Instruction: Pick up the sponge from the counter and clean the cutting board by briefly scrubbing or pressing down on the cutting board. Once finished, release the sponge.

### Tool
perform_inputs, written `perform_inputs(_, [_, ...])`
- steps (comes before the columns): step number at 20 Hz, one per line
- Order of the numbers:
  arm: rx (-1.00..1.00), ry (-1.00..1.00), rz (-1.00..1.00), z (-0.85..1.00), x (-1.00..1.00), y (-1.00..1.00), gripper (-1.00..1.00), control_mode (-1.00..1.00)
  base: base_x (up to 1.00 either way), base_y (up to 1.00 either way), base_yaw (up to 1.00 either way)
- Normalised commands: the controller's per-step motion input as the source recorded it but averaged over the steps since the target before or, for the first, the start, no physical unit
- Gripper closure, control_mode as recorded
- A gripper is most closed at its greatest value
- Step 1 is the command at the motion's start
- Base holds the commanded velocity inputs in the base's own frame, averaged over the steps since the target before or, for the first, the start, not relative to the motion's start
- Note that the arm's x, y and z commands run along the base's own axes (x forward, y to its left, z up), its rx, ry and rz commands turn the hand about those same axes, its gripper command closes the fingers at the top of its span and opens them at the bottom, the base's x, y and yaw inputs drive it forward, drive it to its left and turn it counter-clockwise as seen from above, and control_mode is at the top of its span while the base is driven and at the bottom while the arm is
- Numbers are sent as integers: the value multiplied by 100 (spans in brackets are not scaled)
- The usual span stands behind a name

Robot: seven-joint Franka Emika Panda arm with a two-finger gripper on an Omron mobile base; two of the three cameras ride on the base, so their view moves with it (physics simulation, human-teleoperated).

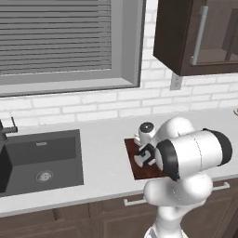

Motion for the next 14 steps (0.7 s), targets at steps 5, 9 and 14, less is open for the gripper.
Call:
perform_inputs(5, [11, 0, -29, 0, 13, 39, 100, -100, 0, 0, 0])
perform_inputs(9, [9, 0, -31, 0, 28, 10, 100, -100, 0, 0, 0])
perform_inputs(14, [5, -2, -26, 0, 40, 0, 100, -100, 0, 0, 0])
